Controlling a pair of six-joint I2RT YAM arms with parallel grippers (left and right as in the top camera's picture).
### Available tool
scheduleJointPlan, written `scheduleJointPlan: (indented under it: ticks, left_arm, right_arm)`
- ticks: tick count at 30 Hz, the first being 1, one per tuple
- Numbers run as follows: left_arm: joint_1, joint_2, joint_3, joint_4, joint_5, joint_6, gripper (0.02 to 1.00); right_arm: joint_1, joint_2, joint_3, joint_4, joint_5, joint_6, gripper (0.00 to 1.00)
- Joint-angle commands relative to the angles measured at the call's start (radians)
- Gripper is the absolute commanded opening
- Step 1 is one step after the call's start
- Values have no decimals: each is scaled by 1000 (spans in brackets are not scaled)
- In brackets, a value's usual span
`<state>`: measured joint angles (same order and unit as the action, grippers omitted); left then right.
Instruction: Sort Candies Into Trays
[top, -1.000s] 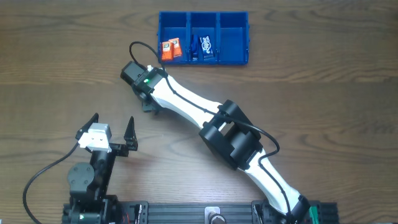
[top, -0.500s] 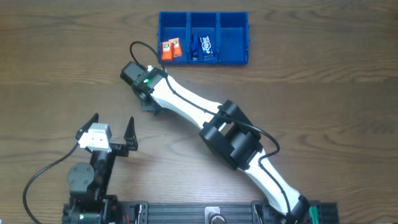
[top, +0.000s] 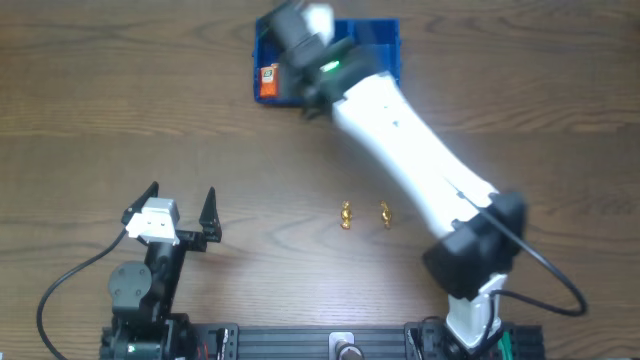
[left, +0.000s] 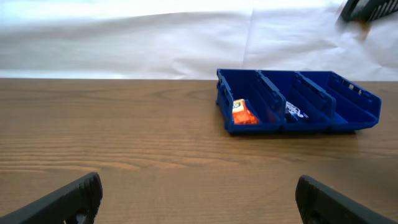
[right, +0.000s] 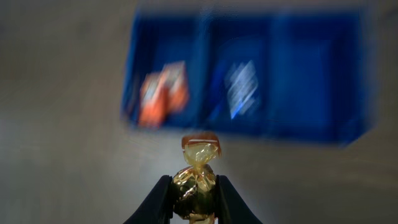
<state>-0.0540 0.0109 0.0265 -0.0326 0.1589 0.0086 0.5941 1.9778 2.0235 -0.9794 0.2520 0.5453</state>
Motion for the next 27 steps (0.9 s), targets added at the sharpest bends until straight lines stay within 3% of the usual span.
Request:
scheduleJointPlan:
  ticks: [1, 7, 19, 21, 23, 27]
  left_arm:
    - [3, -6, -22, -29, 18, 14, 998]
    - [3, -6, -22, -29, 18, 14, 998]
    - [3, -6, -22, -29, 18, 14, 998]
    - [3, -6, -22, -29, 18, 14, 998]
    - [3, -6, -22, -29, 18, 14, 998]
    - [3, -6, -22, -29, 18, 14, 998]
  right_arm:
    - [-156, 75, -14, 49, 42, -107, 134]
    - [-261, 173, -14, 96, 0, -109, 143]
    - [-268, 256, -14, 122, -18, -109, 209]
    - [-266, 256, -14, 122, -21, -109, 272]
    - [-255, 253, -14, 123, -18, -109, 406]
    - [-244, 227, -14, 122, -17, -133, 465]
